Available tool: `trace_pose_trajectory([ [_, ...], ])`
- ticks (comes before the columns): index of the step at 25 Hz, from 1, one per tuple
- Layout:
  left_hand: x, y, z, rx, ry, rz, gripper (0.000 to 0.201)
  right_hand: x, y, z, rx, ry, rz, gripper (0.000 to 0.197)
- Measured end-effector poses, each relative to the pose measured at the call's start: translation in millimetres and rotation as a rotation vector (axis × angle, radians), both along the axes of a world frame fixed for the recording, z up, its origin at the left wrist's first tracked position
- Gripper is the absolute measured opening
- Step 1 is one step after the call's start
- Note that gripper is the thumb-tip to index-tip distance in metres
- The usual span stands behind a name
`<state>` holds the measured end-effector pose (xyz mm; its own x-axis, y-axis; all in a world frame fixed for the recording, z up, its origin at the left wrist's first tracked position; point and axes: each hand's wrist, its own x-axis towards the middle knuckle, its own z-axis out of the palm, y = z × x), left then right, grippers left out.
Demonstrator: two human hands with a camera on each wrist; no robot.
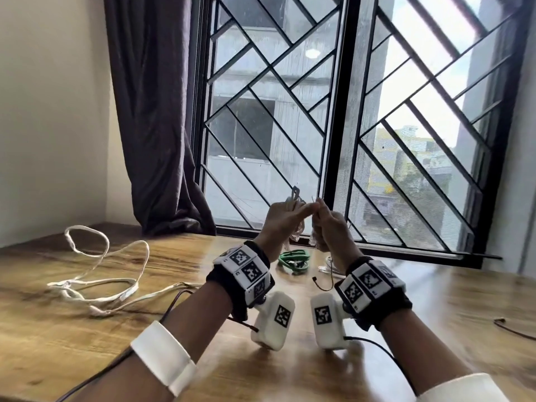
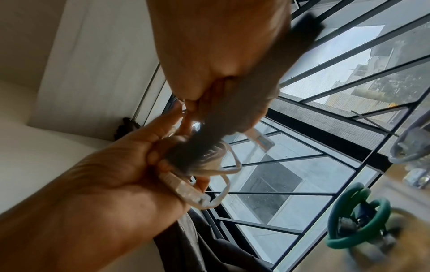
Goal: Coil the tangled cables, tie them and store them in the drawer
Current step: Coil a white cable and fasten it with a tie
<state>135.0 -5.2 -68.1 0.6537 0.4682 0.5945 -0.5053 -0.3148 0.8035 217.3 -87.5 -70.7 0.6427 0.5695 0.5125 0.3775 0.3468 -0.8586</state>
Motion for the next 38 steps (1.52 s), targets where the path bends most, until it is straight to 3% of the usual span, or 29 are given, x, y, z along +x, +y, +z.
trace_pose_trajectory([
  [3, -0.9, -3.0, 0.4, -0.048, -0.037, 0.021, 0.021, -3.3, 3.2, -0.7, 0.014, -0.064, -0.009, 0.051],
  [6, -7.3, 3.8, 8.3, -0.249, -0.104, 0.114, 0.011, -4.2, 6.5, 0.2, -0.015, -0.181, -0.039, 0.033],
  [9, -11.8, 24.7, 14.2, -0.477, -0.208, 0.247, 0.020, -4.8, 6.9, -1.9, -0.080, -0.298, -0.031, 0.019],
  [11, -11.4, 31.7, 14.7, -0.521, -0.231, 0.282, 0.023, -4.3, 6.5, -3.0, -0.133, -0.331, -0.027, 0.016],
  [16, -2.9, 45.4, 8.0, -0.499, -0.242, 0.294, 0.032, -1.8, 4.5, -3.2, -0.255, -0.233, -0.078, 0.016],
  [21, -7.0, 75.3, 4.8, -0.633, -0.259, 0.368, 0.039, -7.8, -2.6, -4.8, -0.365, -0.181, -0.029, 0.016],
  [25, -0.6, 52.9, 2.0, -0.589, -0.179, 0.241, 0.043, -11.3, 1.2, -4.9, -0.365, -0.190, -0.021, 0.020],
  [30, -2.9, 39.0, 1.0, -0.478, 0.019, 0.053, 0.045, -5.9, 5.8, -5.2, -0.228, -0.175, -0.097, 0.027],
  [35, -5.5, 48.0, 1.2, -0.172, 0.035, -0.063, 0.019, 1.4, 5.6, -3.6, -0.247, -0.184, -0.214, 0.030],
  [38, -5.0, 53.1, -0.8, -0.119, 0.043, -0.011, 0.015, -1.2, 4.7, -2.7, -0.239, -0.182, -0.145, 0.032],
])
